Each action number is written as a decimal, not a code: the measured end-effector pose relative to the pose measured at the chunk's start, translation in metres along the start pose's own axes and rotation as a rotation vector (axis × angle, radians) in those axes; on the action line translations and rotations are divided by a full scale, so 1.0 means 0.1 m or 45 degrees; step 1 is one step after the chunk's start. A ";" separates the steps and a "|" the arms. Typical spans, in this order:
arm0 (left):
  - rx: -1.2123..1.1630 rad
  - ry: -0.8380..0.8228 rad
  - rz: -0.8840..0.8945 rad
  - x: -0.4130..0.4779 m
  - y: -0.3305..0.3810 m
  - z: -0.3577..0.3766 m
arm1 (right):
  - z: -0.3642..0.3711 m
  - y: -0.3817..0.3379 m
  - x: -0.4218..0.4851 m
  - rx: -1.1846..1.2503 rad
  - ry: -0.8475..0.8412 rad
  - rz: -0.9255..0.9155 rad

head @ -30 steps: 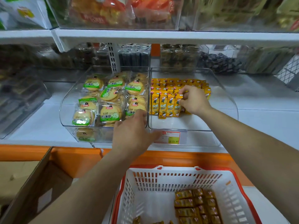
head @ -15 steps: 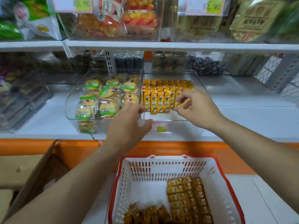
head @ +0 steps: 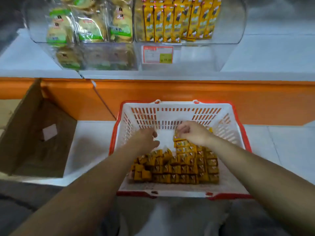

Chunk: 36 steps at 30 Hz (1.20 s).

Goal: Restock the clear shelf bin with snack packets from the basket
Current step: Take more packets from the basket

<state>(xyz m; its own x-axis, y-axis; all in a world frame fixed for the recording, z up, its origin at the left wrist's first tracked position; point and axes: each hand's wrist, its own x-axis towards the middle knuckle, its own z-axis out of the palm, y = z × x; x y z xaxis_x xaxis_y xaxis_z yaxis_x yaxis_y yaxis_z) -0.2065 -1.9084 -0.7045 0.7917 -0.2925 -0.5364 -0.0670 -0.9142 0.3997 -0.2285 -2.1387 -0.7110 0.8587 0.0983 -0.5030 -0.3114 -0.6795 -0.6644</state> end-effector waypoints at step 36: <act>0.186 -0.210 -0.021 0.71 -0.62 1.05 | 0.92 0.72 0.38 -0.350 -0.397 -0.172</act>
<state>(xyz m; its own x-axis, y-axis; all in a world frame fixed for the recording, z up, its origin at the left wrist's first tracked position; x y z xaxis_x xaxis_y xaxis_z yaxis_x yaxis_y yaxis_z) -0.2099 -1.9018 -0.8458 0.6841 -0.3081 -0.6611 -0.1516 -0.9467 0.2844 -0.2557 -2.1170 -0.8288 0.7074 0.3856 -0.5924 -0.0484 -0.8097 -0.5849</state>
